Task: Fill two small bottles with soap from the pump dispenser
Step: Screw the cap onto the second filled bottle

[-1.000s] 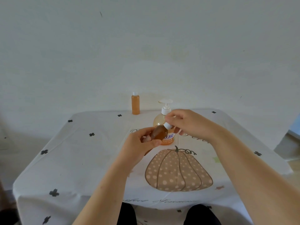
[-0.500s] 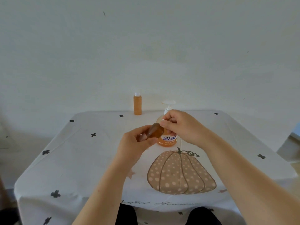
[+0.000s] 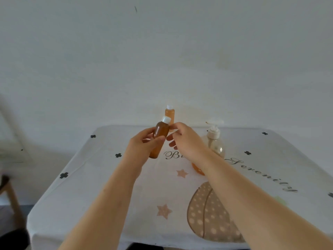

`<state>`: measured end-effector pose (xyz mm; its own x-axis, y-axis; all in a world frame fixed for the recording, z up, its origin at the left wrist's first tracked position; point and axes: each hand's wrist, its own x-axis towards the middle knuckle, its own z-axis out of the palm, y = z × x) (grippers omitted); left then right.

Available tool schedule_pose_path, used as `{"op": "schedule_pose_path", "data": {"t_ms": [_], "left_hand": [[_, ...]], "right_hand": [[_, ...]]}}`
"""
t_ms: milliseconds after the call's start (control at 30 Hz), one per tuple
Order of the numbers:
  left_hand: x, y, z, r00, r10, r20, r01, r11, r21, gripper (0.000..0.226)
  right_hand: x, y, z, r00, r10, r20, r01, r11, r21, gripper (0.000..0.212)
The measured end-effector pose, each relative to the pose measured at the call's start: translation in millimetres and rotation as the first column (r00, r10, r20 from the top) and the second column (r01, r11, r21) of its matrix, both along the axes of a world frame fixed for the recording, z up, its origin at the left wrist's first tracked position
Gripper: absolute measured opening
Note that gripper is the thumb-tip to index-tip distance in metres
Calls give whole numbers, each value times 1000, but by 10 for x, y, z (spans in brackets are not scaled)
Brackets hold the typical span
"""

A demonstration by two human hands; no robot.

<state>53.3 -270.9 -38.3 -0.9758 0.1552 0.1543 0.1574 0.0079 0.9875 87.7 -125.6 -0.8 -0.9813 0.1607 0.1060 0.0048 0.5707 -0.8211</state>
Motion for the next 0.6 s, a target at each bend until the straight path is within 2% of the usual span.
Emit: {"op": "schedule_pose_path", "data": {"t_ms": [167, 333, 400, 600], "left_hand": [[-507, 10, -14, 1000, -21, 3, 21, 997, -81, 42], [-910, 81, -32, 999, -40, -2, 40, 993, -109, 29], [-1094, 118, -76, 999, -50, 3, 50, 990, -131, 28], [-1443, 180, -128, 999, -41, 9, 42, 985, -167, 43]], "right_hand": [[-468, -133, -197, 998, -10, 62, 12, 1000, -26, 40], [-836, -201, -233, 996, -40, 74, 52, 985, -163, 40], [-968, -235, -254, 996, -62, 58, 72, 983, -172, 41], [-1178, -235, -278, 994, -79, 79, 96, 966, -240, 45]]}}
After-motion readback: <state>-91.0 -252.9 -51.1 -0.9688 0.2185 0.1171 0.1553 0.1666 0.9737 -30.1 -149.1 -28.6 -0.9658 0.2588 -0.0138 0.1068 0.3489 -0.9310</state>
